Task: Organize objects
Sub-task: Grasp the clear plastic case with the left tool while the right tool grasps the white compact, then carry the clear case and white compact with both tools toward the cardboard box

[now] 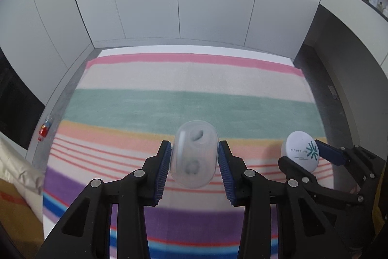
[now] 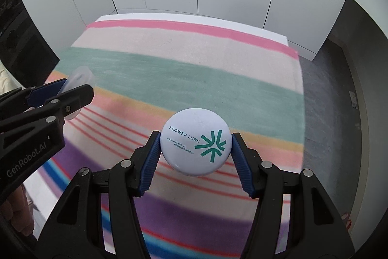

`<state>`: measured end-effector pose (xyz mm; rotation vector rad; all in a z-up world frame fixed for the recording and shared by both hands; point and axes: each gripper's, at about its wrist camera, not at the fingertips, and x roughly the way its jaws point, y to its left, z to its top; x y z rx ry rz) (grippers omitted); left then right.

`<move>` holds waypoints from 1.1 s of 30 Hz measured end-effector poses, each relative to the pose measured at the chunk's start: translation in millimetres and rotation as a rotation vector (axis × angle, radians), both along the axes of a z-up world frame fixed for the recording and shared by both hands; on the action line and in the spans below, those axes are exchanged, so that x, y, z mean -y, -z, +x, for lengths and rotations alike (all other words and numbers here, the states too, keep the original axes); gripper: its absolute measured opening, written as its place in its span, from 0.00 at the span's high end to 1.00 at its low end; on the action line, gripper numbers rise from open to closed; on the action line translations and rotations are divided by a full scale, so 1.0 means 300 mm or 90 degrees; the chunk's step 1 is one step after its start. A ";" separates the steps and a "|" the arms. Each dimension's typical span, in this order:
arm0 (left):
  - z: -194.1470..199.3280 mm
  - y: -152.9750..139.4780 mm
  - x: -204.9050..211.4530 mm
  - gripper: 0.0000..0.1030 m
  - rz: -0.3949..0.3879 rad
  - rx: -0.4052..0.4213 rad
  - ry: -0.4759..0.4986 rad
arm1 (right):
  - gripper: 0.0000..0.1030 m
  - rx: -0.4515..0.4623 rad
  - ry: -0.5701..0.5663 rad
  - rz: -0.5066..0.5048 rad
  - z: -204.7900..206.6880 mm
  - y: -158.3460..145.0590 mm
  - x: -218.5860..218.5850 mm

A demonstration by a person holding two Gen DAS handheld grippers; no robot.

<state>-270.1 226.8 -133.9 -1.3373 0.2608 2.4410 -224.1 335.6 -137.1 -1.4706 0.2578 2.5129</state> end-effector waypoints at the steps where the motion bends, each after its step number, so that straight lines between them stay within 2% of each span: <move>1: 0.015 -0.017 0.004 0.61 -0.001 -0.001 0.000 | 0.42 -0.002 0.001 0.000 0.012 -0.019 0.005; 12: 0.205 -0.232 0.079 0.61 0.032 -0.008 -0.014 | 0.42 -0.017 0.014 0.003 0.159 -0.238 0.052; 19: 0.327 -0.330 0.127 0.61 0.046 -0.020 -0.016 | 0.42 -0.028 0.011 0.003 0.266 -0.356 0.095; 26: 0.433 -0.376 0.181 0.61 0.060 -0.026 -0.025 | 0.42 -0.042 -0.002 0.010 0.395 -0.433 0.145; 33: 0.520 -0.376 0.223 0.61 0.063 -0.035 -0.028 | 0.42 -0.035 -0.008 0.004 0.473 -0.444 0.167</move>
